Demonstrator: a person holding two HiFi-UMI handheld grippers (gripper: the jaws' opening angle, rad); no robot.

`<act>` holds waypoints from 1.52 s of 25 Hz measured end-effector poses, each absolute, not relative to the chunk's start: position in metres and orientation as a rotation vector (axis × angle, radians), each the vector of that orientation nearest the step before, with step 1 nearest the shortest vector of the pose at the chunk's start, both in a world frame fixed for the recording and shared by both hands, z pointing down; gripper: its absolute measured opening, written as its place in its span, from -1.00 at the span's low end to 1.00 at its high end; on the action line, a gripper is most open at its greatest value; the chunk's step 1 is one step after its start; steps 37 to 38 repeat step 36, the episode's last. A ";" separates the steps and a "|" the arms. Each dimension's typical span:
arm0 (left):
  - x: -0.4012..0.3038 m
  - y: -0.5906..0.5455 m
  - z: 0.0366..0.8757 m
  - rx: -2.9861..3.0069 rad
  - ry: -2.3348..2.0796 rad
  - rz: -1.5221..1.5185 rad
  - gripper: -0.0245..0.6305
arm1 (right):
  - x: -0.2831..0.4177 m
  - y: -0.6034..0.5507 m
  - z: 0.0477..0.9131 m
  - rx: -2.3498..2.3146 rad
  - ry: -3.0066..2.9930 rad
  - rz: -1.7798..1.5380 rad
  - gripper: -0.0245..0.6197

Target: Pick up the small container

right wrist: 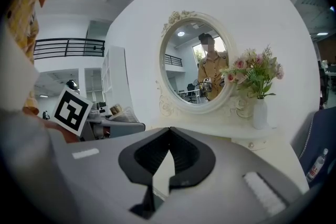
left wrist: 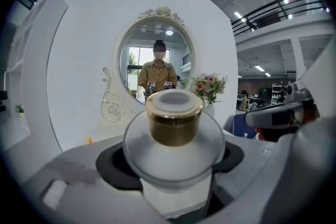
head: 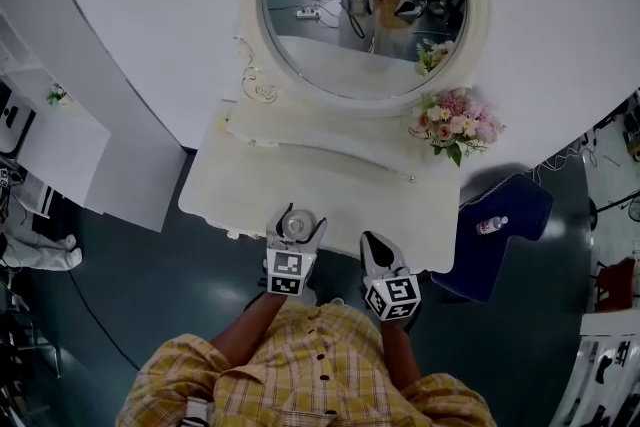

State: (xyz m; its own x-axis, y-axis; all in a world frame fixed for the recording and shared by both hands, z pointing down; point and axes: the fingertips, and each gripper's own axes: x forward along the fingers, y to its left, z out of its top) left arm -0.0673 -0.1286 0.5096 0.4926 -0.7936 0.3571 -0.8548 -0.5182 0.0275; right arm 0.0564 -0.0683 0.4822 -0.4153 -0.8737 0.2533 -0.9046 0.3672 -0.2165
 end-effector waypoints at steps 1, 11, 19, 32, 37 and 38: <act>-0.068 -0.129 0.508 2.540 -1.422 0.445 0.13 | 0.056 -0.069 0.481 1.643 -2.520 0.491 -0.95; -0.069 -0.133 0.496 2.588 -1.435 0.419 0.13 | 0.060 -0.083 0.474 1.665 -2.534 0.459 -0.95; -0.065 -0.143 0.487 2.620 -1.423 0.390 0.13 | 0.060 -0.093 0.470 1.680 -2.535 0.433 -0.95; -0.070 -0.155 0.487 2.626 -1.409 0.390 0.13 | 0.049 -0.107 0.466 1.677 -2.546 0.422 -0.95; -0.070 -0.158 0.489 2.628 -1.401 0.392 0.13 | 0.049 -0.111 0.466 1.681 -2.546 0.419 -0.95; -0.070 -0.158 0.489 2.628 -1.401 0.392 0.13 | 0.049 -0.111 0.466 1.681 -2.546 0.419 -0.95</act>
